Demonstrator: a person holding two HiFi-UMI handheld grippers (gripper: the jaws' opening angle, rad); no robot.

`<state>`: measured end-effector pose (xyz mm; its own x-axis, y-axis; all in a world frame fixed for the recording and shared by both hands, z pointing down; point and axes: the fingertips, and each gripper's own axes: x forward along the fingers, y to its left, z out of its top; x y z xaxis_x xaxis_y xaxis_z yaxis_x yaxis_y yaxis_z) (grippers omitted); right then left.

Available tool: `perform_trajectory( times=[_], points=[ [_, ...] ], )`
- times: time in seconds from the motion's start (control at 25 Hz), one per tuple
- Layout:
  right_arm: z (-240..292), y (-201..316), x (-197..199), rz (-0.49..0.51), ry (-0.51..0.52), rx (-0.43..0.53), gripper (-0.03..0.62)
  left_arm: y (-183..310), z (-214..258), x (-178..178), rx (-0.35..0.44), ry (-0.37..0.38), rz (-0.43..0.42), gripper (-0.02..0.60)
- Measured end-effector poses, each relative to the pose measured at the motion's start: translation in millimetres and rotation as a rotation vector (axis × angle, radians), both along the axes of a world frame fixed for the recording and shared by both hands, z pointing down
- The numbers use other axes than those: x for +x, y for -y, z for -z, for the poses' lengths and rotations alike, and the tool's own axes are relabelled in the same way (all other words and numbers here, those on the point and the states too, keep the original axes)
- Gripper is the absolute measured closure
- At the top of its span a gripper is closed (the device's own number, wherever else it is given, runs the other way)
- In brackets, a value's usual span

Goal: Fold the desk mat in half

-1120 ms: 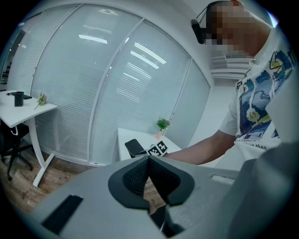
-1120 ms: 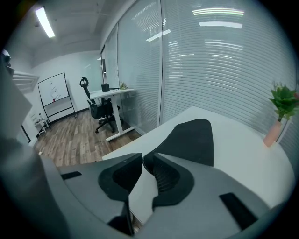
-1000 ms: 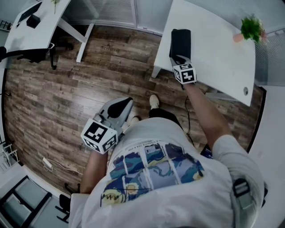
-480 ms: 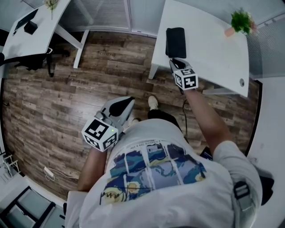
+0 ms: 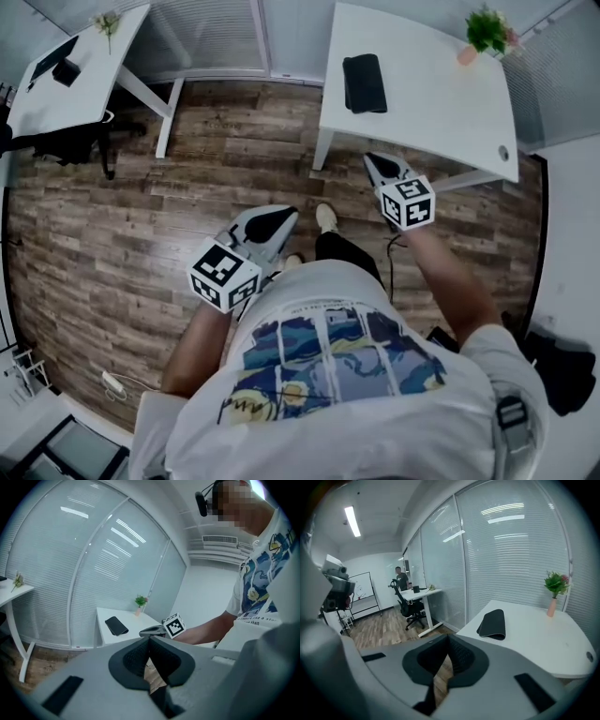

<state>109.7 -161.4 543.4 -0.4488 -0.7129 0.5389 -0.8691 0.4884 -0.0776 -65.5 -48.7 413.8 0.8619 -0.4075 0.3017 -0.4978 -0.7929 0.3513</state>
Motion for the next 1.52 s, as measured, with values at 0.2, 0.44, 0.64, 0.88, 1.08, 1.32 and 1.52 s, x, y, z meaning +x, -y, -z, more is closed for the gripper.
perform_trajectory(
  times=[0.2,0.44,0.64,0.88,1.08,1.32,1.52],
  points=[
    [21,-62,-14,0.011,0.022,0.010,0.592,-29,-3,-3,-0.005,-0.004,-0.052,0.578],
    [40,-131,-28,0.011,0.043,0.031,0.592,-62,-7,-10,-0.005,-0.008,-0.092,0.578],
    [51,-173,-32,-0.017,0.085,0.042,0.594,-84,-11,-12,-0.017,-0.002,-0.116,0.578],
    [66,-198,-36,-0.037,0.093,0.067,0.594,-97,-12,-13,-0.017,-0.004,-0.139,0.578],
    [72,-205,-40,-0.035,0.098,0.093,0.594,-101,-14,-13,-0.017,-0.006,-0.148,0.578],
    [78,-208,-47,-0.022,0.094,0.098,0.594,-103,-12,-16,-0.017,-0.009,-0.146,0.578],
    [82,-206,-51,-0.013,0.088,0.104,0.594,-103,-12,-19,-0.017,-0.017,-0.139,0.578]
  ],
)
